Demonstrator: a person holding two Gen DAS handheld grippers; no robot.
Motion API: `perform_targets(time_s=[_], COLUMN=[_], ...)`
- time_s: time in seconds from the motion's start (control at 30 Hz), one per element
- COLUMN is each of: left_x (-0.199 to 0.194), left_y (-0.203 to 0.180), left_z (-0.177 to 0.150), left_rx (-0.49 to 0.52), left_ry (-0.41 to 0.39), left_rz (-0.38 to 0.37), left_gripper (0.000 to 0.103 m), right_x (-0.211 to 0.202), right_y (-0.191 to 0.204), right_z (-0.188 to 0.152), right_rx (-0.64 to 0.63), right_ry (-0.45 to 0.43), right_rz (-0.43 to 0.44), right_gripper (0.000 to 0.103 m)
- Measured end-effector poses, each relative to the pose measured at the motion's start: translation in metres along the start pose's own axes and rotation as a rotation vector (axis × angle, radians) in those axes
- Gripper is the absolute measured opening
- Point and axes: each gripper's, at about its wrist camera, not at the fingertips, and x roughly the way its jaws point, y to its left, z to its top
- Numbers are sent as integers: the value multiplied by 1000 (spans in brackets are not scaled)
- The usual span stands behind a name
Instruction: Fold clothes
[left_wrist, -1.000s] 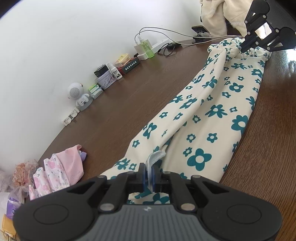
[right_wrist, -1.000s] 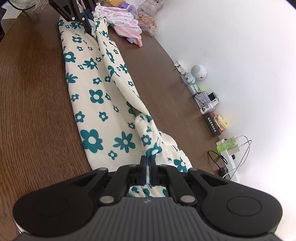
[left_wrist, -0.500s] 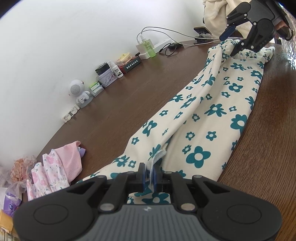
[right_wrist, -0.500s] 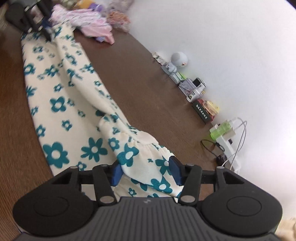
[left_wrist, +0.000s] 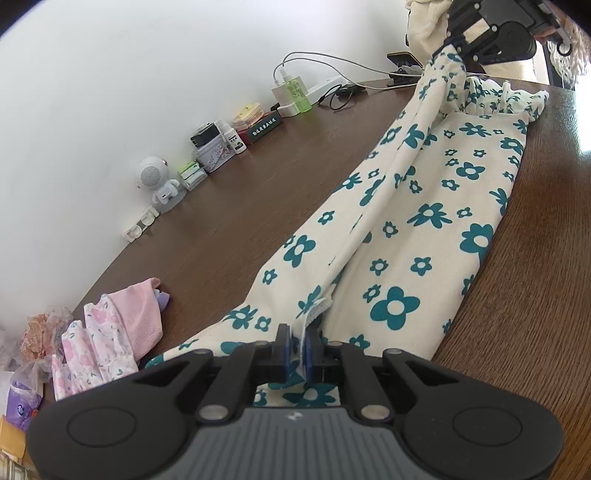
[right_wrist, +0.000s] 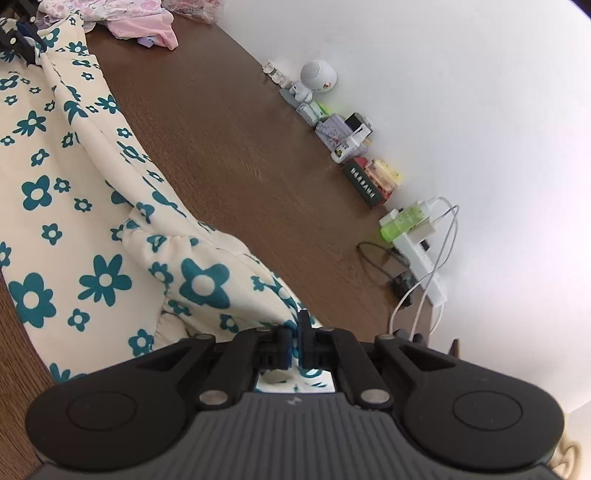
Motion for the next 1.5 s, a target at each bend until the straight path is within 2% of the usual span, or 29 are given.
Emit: perform_targets(time_s=[0.07,0.17,0.27,0.43,0.7,0.97,1.03,1.1,1.2,1.27,1.5], left_x=[0,0,1,0,-5,-14,-15,-16,-14,-13,-14], left_y=[0,1,1,2,4,6,3,2,2,4,8], left_z=[0,-1,-1,-2,-2,-2,-3,-4,-6,-6,-6], left_rx=[0,-1,-2,-5,-32,-43,-19,-7,-5,-17,-19], left_ry=[0,-1,-1,-4,-18,-52,-52,-48,-40,-35,-21], left_rz=[2,4,7,17,34,53,58,56,43,44,33], left_gripper=[7,7,8,8,7,4,4,4,5,11,12], right_x=[-22,-42,-39,-23,-22,-19,-23,-30,-42,-47,-64], right_y=[5,22,51,64,54,62,64,60,45,34,-5], right_z=[5,0,-16,-30,-29,-39,-39,-40,-40,-37,-25], right_rx=[-83,-125,-156,-85,15,-14,1,44,157,232,493], right_ry=[-8,23,75,103,66,97,91,92,69,27,-121], right_rz=[-62,-32,-6,-4,-54,-14,-10,13,74,126,307], right_gripper=[2,2,2,2,2,4,7,11,25,40,42])
